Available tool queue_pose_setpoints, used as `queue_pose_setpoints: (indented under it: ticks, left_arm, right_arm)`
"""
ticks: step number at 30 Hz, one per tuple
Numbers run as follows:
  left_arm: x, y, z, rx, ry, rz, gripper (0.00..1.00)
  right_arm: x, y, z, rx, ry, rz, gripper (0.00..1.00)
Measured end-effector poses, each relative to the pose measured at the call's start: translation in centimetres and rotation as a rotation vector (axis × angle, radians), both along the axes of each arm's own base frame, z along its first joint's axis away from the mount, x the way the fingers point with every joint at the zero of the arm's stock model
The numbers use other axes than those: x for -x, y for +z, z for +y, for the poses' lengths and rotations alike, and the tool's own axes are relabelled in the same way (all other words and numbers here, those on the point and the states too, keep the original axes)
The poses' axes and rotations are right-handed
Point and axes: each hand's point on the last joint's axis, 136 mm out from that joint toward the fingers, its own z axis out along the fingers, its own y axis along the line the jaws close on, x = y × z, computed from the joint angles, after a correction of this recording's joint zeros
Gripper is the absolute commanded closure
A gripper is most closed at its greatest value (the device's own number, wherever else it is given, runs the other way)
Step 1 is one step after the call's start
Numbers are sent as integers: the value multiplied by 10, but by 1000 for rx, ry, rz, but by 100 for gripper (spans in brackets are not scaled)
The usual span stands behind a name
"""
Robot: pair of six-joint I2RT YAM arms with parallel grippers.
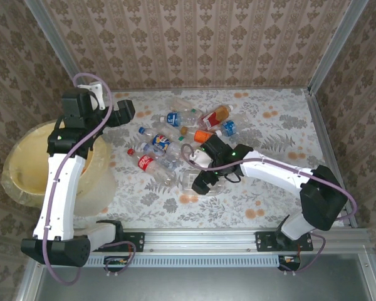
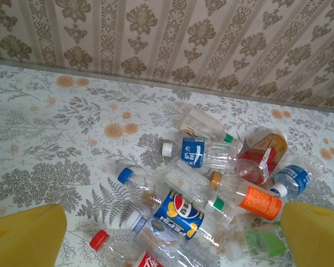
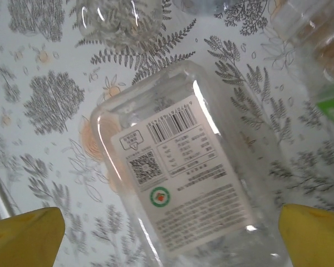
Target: Put the plastic bottles in the bin
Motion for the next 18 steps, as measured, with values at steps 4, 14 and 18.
queue_pose_setpoints:
  ticks: [4,14,18]
  left_arm:
    - [4,-4,3,-8,13,2,0]
    - [8,1,9,-20,42,-20,0]
    - [8,1,9,-20,42,-20,0]
  right_arm:
    - [3,-12,-4,92,149,-5,0]
    - [-1,-42,-18,259,292,-22,0]
    - [-8,-52,-19,308,320,-36,0]
